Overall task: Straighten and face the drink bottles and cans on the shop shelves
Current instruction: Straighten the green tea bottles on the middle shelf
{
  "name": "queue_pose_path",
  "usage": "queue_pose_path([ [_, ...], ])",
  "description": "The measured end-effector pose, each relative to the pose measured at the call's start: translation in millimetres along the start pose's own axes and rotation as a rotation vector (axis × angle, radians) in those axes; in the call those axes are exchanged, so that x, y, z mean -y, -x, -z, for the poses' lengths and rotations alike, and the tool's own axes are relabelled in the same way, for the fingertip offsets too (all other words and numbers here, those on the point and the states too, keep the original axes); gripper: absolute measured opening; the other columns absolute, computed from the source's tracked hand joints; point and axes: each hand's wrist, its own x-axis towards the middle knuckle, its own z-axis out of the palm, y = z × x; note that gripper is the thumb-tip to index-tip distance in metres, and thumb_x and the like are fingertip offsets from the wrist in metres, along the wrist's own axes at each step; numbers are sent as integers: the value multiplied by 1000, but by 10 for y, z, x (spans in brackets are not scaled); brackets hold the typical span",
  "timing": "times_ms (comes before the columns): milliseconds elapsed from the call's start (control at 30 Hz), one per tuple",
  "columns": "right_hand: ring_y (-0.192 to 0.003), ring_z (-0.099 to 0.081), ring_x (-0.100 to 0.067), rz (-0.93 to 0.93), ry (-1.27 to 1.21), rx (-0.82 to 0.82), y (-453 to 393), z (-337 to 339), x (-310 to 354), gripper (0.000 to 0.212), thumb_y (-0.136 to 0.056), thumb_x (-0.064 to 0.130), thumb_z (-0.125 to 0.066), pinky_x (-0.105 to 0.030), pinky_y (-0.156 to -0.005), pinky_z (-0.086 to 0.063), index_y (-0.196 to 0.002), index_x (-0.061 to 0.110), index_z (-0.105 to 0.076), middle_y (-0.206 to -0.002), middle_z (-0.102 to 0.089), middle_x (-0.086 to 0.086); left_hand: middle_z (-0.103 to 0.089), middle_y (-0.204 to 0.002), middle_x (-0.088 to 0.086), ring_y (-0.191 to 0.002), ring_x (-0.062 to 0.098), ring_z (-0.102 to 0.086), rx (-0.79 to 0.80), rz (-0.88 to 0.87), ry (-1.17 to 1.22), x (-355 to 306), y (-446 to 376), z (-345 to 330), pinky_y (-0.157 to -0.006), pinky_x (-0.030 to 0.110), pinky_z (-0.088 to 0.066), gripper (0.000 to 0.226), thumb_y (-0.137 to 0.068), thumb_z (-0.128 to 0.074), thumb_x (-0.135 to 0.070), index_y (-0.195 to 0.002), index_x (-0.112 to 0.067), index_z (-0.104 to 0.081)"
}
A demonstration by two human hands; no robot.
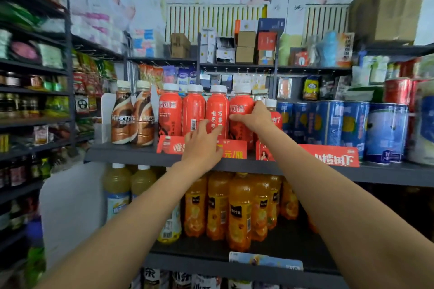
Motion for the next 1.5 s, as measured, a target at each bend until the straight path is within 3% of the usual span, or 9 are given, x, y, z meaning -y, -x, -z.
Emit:
queue_pose_path([
  [267, -102, -61, -30, 96, 269, -66, 25, -69, 29, 74, -81, 41, -69, -41, -84, -53, -132, 2, -33, -120, -57, -13, -20, -149, 8, -138, 26, -18, -132, 7, 18, -26, 17, -105, -112, 42, -15, 54, -91, -49, -22, -143, -22, -33],
  [400, -74, -56, -17, 117, 304, -26, 68, 22, 54, 53, -86, 41, -64, -23, -59, -43, -117, 2, -45, -91, -57, -5, -22, -148, 7, -138, 25, -17, -216, -30, 53, -91, 20, -114, -111, 42, -16, 52, -90, -51, -17, -140, -19, -37],
  [467, -75, -56, -19, 174, 297, -55, 102, 165, 61, 33, -93, 35, -54, -21, -57, -40, -100, 3, -53, -83, -57, -4, -27, -146, 7, -136, 24, -22, -285, -84, 107, -164, 14, -90, -110, 40, -18, 49, -88, -51, -13, -136, -17, -42],
  [633, -82, -64, -24, 387, 140, -289, 324, 667, -129, 22, -96, 9, -42, -37, -77, -53, -102, 3, -63, -95, -68, -15, -44, -128, 5, -121, 18, -38, -395, -260, 295, -418, 227, -245, -101, 32, -28, 34, -84, -52, -7, -117, -12, -56],
  [800, -55, -62, -14, 490, 58, -262, 900, 821, -613, 17, -93, 7, -46, -31, -57, -54, -86, 11, -60, -66, -66, -9, -52, -112, 5, -105, 15, -46, -282, -512, 348, -697, 672, -674, -89, 25, -34, 32, -78, -40, -13, -103, -10, -60],
  [967, -80, -65, -18, 300, 276, -65, 1336, 408, -1387, 14, -90, 17, -55, -31, -75, -53, -94, 9, -66, -84, -67, -3, -49, -112, 5, -107, 18, -47, -167, -125, 489, -508, 1218, -1200, -87, 24, -35, 25, -84, -52, -11, -108, -10, -57],
  [1133, -109, -58, -26, -204, 227, 160, 1375, -111, -1994, 57, -85, 27, -67, -27, -78, -44, -133, 6, -44, -119, -60, -10, -48, -120, 9, -110, 26, -52, 164, 359, 503, -278, 1338, -1519, -85, 31, -42, 39, -90, -58, -27, -122, -7, -48],
  [1300, -125, -46, -33, -346, 128, 132, 1080, -393, -2137, 80, -82, 31, -69, -39, -97, -41, -144, 9, -24, -137, -46, -14, -63, -105, 10, -98, 27, -59, 313, 404, 347, -267, 1105, -1527, -71, 29, -37, 32, -92, -55, -36, -106, -7, -59],
  [1500, -131, -38, -31, -332, 69, 84, 945, -602, -2258, 79, -79, 20, -72, -40, -105, -34, -143, 11, -26, -141, -39, -13, -63, -104, 8, -98, 25, -59, 387, 301, 198, -226, 965, -1494, -72, 29, -40, 32, -89, -59, -37, -104, -9, -58],
])
